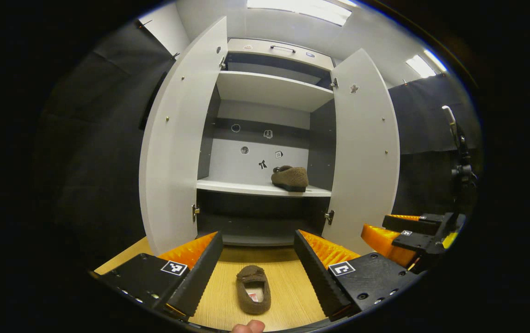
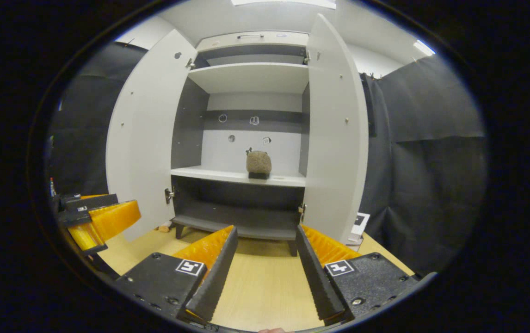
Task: Grab one shoe with the right hand and put it into the shoe cabinet, grab the other shoe with the left hand and put it into the shoe cabinet; then close the right door with the right hand and the left door with the left hand.
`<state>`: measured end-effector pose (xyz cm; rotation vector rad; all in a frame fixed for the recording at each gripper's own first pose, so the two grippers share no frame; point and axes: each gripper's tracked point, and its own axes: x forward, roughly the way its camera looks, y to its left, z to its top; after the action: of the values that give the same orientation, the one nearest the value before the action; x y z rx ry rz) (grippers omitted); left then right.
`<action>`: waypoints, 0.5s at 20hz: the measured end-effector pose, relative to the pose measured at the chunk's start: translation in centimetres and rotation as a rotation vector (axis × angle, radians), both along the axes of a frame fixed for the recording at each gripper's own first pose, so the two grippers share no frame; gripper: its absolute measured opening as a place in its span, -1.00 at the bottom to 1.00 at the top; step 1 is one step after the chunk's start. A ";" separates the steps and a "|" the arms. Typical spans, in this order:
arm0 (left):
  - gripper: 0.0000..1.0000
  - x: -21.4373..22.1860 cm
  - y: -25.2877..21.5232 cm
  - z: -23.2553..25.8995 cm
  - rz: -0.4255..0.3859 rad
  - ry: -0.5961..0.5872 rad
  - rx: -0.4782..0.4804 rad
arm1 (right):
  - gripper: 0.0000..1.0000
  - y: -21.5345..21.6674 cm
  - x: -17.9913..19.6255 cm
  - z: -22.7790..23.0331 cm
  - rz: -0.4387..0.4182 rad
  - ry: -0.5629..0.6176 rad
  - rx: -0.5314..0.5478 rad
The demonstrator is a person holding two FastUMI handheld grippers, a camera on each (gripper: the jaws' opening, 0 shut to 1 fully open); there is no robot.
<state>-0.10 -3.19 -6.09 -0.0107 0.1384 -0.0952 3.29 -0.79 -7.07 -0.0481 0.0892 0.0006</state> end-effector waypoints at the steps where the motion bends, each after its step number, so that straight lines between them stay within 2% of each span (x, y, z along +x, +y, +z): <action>1: 0.90 -0.1 0.0 -0.5 -0.002 0.016 0.008 | 0.63 -0.1 -0.6 -0.7 -0.003 0.006 0.004; 6: 0.90 -0.8 -0.8 -2.8 -0.016 0.092 0.036 | 0.71 -1.1 -1.5 -1.0 -0.025 0.004 0.011; 10: 0.90 0.9 -1.0 -3.6 -0.028 0.110 0.042 | 0.71 -2.2 -1.6 -0.4 -0.039 -0.009 0.035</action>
<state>0.83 -4.23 -9.74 0.0283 0.2504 -0.1200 1.71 -3.03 -7.50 -0.0112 0.0814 -0.0365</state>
